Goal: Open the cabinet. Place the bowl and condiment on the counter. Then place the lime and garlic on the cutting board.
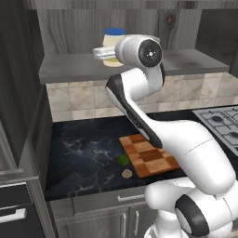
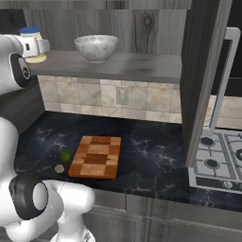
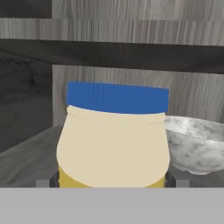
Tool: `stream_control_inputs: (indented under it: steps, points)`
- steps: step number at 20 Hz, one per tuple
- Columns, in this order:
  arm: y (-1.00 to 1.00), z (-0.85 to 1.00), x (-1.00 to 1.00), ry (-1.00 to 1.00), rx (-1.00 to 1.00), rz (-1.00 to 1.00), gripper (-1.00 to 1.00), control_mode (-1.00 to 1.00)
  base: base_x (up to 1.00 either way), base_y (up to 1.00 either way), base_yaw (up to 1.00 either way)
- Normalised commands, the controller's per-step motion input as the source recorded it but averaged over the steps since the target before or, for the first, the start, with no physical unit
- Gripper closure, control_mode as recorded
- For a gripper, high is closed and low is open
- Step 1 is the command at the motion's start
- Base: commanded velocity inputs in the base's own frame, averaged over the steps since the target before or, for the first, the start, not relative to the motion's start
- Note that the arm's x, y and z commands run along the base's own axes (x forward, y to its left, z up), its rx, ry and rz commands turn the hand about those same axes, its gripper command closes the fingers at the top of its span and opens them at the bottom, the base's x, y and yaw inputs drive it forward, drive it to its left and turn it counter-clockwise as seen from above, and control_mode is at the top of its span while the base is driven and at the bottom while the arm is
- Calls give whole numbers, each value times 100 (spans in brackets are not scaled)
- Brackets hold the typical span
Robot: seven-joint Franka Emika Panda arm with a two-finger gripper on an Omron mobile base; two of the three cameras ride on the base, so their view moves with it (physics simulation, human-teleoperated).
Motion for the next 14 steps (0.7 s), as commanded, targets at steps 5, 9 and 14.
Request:
stream_control_inputs:
  steps: [5, 9, 14]
  points:
    - [-17, 0, -73, 1, -3, 8, 100, -100, 0, 0, 0]
    - [-17, -4, -68, 0, -2, 9, 100, -100, 0, 0, 0]
    - [-4, -15, -51, 2, -5, 9, 100, -100, 0, 0, 0]
